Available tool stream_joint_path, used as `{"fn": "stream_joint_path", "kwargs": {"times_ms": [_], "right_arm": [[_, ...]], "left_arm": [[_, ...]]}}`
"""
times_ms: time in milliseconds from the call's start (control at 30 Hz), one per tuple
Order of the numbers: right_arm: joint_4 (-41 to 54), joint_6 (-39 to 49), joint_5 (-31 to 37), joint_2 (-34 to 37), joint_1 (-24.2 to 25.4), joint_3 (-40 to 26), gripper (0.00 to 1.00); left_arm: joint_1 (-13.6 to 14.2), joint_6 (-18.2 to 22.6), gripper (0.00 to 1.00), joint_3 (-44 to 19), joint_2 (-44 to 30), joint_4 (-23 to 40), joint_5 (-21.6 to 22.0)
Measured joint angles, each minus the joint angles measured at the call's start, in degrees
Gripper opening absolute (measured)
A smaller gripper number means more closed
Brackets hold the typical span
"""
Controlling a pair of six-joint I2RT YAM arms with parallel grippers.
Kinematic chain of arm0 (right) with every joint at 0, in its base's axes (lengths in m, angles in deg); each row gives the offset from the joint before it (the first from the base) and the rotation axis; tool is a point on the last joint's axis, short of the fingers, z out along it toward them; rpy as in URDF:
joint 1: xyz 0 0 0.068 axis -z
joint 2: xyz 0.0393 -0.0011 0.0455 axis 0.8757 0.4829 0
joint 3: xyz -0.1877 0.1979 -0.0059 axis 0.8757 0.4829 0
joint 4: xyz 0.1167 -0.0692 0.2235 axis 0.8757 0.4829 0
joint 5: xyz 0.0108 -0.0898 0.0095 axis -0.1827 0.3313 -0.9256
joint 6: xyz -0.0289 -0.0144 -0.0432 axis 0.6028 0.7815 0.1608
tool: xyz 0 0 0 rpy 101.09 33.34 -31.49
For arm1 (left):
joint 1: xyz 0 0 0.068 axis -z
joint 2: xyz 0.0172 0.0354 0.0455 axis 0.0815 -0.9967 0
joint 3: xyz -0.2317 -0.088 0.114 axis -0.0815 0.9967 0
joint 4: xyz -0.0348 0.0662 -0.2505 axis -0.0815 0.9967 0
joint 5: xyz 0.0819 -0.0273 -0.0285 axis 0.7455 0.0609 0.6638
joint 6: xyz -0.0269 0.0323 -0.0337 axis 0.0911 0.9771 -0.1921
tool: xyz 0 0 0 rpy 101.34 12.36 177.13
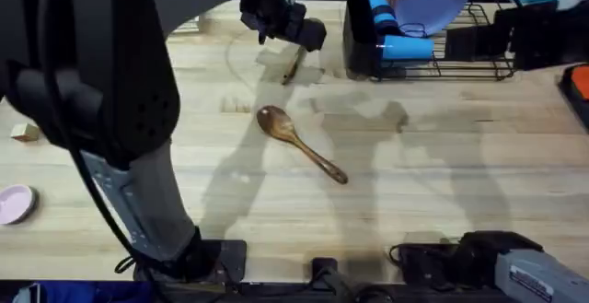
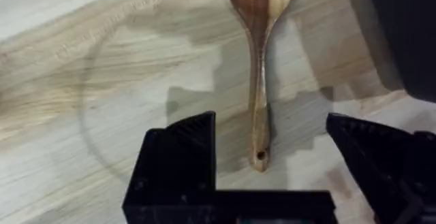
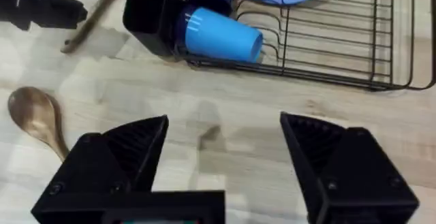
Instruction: Pick up the spoon on the table one by one and put them onto the rack
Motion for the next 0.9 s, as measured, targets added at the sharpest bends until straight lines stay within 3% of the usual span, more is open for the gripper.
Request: {"fn": "stream_joint_path", "kwargs": {"times_ms": [167, 300, 500, 767, 900], "right_arm": [[0.0, -0.02, 0.0, 1.76, 0.0, 0.0, 0.996], [-0.02, -0.02, 0.0, 2.12, 0.0, 0.0, 0.996], [-0.02, -0.02, 0.0, 2.16, 0.0, 0.0, 0.996], [-0.02, -0.02, 0.0, 2.16, 0.0, 0.0, 0.996], [0.0, -0.03, 0.0, 2.16, 0.0, 0.0, 0.997]], "left_arm": [[0.0, 0.0, 0.994, 0.0, -0.67, -1.74, -0.18], [0.0, 0.0, 0.994, 0.0, -1.01, -7.35, -2.25], [0.02, 0.0, 0.993, -0.07, -4.47, -10.96, -3.1], [0.2, 0.0, 0.993, -0.07, -8.55, -15.46, -2.55], [0.98, 0.0, 0.993, -0.07, -9.78, -16.28, -0.1]]}}
